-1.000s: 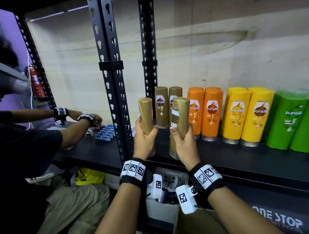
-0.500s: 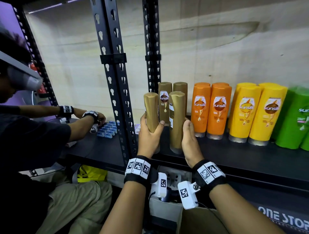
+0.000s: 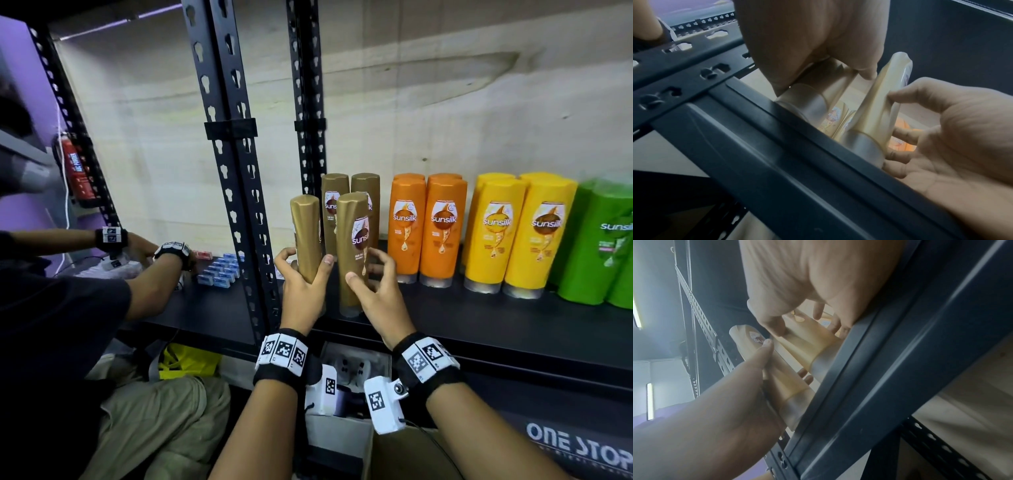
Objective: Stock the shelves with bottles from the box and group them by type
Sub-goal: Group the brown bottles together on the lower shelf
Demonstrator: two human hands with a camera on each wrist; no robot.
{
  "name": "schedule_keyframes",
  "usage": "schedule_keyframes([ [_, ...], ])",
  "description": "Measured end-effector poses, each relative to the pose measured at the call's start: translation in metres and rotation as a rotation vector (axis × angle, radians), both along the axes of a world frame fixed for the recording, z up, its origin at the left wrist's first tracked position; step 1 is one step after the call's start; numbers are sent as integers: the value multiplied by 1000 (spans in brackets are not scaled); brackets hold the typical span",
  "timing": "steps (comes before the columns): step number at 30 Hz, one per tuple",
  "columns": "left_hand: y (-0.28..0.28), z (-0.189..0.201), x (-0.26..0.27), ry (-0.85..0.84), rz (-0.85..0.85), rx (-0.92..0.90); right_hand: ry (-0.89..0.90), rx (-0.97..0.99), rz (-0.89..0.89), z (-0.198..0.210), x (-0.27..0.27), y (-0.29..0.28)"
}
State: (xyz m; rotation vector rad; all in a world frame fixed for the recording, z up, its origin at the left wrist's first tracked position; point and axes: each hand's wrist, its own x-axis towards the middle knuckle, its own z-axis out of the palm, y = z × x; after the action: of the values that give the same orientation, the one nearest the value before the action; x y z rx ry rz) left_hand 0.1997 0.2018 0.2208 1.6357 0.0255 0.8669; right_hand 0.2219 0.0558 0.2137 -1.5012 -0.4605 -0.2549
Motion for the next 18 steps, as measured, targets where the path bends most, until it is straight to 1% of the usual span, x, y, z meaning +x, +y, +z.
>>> schedule_keyframes([
  [6,-2,2,-4,-17,-17,-8,-26,-95,-49,-3,4,0],
  [12,1,2,-3,18,-34,2,-76,-144,-78,-7,7,2],
  [18,2,5,-7,51,-50,34,-72,-208,-114,-9,10,0],
])
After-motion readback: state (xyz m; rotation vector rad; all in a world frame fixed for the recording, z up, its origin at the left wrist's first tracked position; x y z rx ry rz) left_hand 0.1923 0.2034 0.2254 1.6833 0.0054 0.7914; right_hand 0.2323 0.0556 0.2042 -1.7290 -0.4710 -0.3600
